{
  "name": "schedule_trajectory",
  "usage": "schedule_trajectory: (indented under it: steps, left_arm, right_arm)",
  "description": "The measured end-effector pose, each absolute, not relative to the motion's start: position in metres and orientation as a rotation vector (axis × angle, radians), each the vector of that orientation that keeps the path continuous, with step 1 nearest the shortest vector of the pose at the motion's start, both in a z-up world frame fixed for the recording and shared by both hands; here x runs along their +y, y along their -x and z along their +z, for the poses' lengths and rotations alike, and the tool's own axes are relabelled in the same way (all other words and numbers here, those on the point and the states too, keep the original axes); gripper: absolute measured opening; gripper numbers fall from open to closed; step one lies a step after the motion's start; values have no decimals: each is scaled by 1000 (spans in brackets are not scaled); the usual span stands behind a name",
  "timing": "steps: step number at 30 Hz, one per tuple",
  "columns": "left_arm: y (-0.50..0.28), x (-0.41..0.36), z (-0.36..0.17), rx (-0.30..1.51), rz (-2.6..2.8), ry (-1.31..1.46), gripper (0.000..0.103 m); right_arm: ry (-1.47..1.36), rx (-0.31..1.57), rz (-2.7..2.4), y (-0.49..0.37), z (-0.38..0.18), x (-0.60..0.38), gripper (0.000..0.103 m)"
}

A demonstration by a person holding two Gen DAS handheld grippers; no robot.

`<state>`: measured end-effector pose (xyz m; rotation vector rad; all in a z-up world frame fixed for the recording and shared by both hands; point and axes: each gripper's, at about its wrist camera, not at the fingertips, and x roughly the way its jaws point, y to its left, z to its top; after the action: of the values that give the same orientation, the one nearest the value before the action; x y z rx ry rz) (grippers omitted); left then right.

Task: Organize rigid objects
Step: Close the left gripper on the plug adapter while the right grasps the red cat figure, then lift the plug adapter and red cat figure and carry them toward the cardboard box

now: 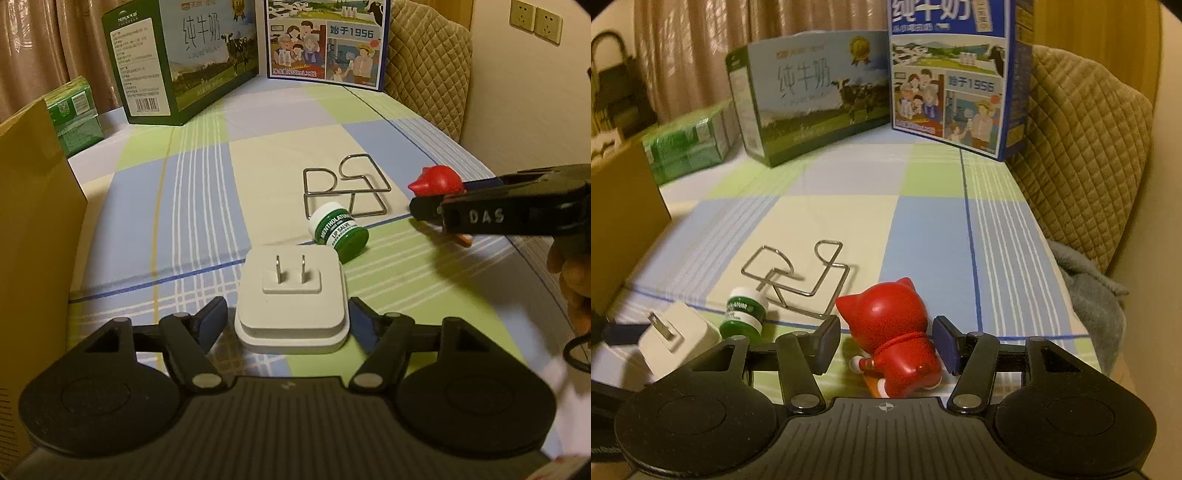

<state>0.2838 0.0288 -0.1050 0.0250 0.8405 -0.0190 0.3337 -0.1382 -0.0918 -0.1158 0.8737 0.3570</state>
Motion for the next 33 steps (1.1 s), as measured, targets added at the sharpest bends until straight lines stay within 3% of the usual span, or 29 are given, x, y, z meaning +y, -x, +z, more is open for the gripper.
schedule_trajectory:
  steps: [4,7,13,16,33]
  left_arm:
    - [-285,31,-107,834,-16,6,68]
    - [-287,32,-108,823,-18,12,68]
    - [-289,34,-109,817,-29,8,67]
    - [-289,33,-108,814,-37,8,61]
    - [-235,7,-101,864,-78,-13,60]
  right_arm:
    - [179,873,352,-332,-97,-134,53]
    - [184,878,350,-330,-100,-134,46]
    - [176,890,342,-327,-97,-135,46]
    - [172,894,340,-322,-96,-134,46]
    - [83,983,313,-255,-65,-143,45]
